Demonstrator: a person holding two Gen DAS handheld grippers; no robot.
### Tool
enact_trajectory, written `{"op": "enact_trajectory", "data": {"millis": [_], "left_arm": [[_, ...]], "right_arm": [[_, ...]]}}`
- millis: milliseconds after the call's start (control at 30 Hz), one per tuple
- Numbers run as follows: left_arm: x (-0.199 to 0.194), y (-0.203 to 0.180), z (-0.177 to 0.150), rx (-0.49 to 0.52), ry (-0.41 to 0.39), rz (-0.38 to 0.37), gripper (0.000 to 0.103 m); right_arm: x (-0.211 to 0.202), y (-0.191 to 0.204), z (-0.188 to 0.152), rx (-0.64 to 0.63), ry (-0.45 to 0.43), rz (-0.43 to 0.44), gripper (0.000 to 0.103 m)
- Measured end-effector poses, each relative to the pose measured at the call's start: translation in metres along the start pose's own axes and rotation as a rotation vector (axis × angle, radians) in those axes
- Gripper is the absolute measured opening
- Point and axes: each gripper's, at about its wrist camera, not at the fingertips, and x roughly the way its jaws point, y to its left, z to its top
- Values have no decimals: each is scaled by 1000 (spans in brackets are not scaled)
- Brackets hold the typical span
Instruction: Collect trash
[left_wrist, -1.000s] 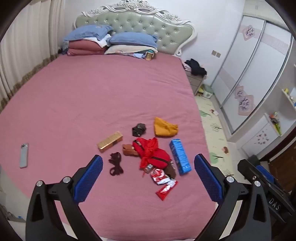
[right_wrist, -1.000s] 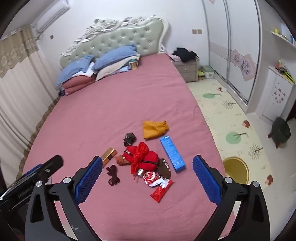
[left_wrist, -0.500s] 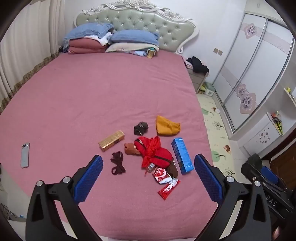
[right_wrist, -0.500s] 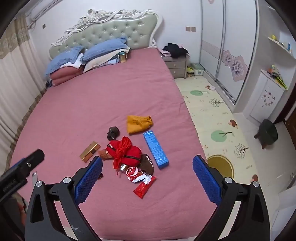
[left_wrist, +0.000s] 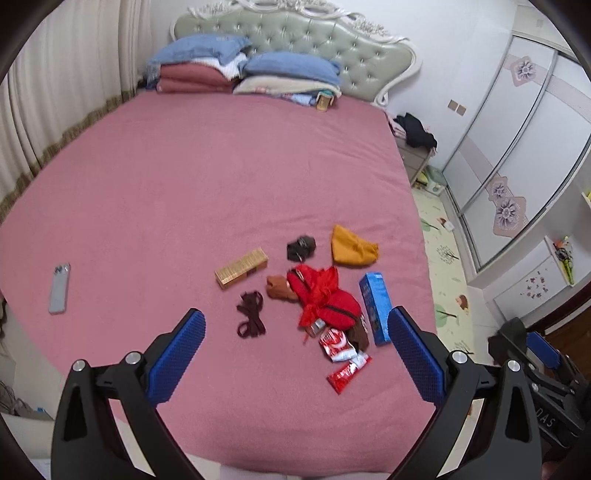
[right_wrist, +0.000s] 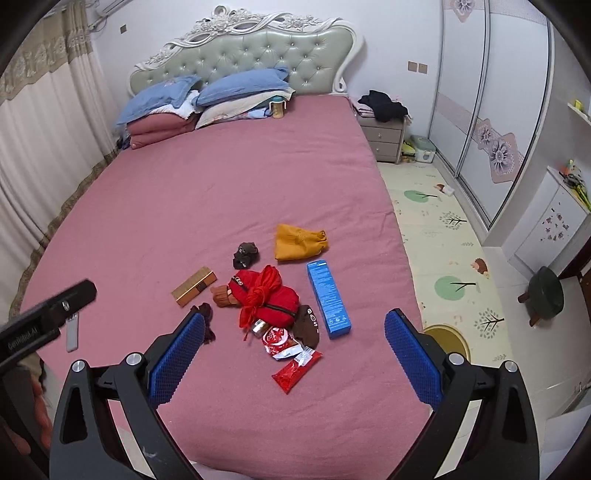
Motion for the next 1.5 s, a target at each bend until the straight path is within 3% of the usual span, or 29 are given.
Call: {"op": "enact_trajectory", "data": {"millis": [500,633,1500], "left_arm": [[7,3,-7,-26,55,26,99],[10,4,-5,-41,82,0,99],[26,-4,4,-19,92,16,99]], "right_arm": [[10,-2,0,18,59,42,94],[10,1,1,-1,60,41,94],[17,4,13,-28,60,51,94]]}}
